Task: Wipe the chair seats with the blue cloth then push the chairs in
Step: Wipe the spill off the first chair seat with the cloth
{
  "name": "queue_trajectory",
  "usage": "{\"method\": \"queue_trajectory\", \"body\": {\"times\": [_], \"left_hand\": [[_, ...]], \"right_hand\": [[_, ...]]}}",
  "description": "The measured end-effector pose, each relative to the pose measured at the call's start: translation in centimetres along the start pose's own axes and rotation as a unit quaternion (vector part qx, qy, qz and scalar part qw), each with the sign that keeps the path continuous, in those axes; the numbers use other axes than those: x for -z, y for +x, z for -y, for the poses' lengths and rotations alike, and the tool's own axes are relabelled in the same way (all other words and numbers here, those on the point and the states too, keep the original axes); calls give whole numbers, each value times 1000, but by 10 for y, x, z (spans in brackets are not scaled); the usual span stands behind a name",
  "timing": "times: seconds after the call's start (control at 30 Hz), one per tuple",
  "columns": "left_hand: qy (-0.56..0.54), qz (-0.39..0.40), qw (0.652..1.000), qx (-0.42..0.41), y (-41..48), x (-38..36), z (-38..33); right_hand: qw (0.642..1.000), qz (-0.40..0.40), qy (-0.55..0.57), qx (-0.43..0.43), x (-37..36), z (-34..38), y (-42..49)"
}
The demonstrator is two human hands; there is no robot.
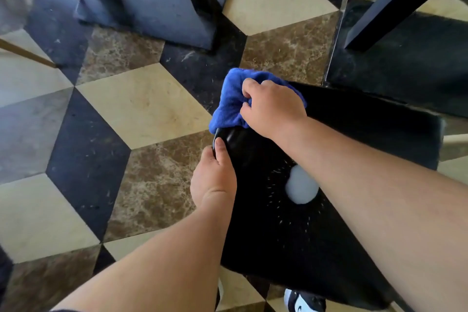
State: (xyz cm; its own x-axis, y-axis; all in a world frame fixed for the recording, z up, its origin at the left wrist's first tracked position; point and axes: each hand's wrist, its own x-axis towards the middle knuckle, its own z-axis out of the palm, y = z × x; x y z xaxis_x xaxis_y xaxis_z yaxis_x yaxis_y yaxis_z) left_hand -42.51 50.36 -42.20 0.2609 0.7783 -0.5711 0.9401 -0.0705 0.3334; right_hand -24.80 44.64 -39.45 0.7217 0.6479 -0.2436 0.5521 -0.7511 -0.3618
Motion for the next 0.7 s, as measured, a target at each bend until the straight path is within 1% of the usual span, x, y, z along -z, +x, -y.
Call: {"method": "queue_trajectory", "body": {"times": [0.1,0.2,0.3,0.33,0.4,0.43,0.5,0.57,0.7], "left_hand": [[-12,12,1000,16,0,0,0],[-18,27,999,14,4,3,0],[40,41,998,-24,6,2,-1],[28,29,999,-31,5,2,-2],[7,2,1000,-21,2,0,-2],[10,-9,1000,-22,0,-1,-1],[19,-22,999,-25,-3,-3,0],[35,-44,998,-36,-4,-5,0],[69,-72,992,-74,-4,-9,1]], "right_hand": [[999,31,23,-11,-6,3,-29],[996,75,44,-3,-18,10,-91],[988,142,27,59,-34,15,-171],[979,180,23,91,-39,17,-195],[951,262,9,165,-47,18,-229],[940,284,3,187,-47,16,-236],[939,279,-1,200,-43,9,-237],[950,247,-30,190,-34,-3,-224],[986,131,-72,75,-7,-43,-159]]}}
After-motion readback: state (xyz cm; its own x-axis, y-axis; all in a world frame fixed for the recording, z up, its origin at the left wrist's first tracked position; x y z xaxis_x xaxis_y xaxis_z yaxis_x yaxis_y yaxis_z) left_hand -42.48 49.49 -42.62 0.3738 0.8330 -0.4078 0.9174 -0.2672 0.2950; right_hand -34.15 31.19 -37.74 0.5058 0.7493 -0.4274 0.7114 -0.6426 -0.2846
